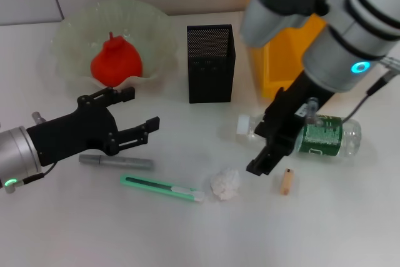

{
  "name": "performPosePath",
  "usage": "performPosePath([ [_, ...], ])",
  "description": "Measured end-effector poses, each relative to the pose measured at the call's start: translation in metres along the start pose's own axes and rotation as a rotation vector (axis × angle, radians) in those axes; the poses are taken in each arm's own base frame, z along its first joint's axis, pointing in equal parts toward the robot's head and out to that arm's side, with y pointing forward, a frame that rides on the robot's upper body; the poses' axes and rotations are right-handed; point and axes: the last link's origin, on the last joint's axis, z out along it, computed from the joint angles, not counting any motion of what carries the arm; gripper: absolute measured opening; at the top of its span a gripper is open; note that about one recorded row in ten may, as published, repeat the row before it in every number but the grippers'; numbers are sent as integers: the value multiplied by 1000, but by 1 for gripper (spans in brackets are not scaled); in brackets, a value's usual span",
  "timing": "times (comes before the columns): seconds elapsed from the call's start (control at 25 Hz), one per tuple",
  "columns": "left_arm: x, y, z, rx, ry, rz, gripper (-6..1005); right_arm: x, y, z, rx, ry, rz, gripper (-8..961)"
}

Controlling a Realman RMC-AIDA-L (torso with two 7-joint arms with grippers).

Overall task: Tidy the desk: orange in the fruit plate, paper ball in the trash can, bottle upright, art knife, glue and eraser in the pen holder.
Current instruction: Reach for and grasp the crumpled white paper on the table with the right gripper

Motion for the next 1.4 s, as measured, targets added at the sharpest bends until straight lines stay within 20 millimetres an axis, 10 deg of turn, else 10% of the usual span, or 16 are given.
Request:
performPosePath([
  [1.4,-6,7,4,-11,-24,-10,812,-10,7,73,15,21,-53,762],
])
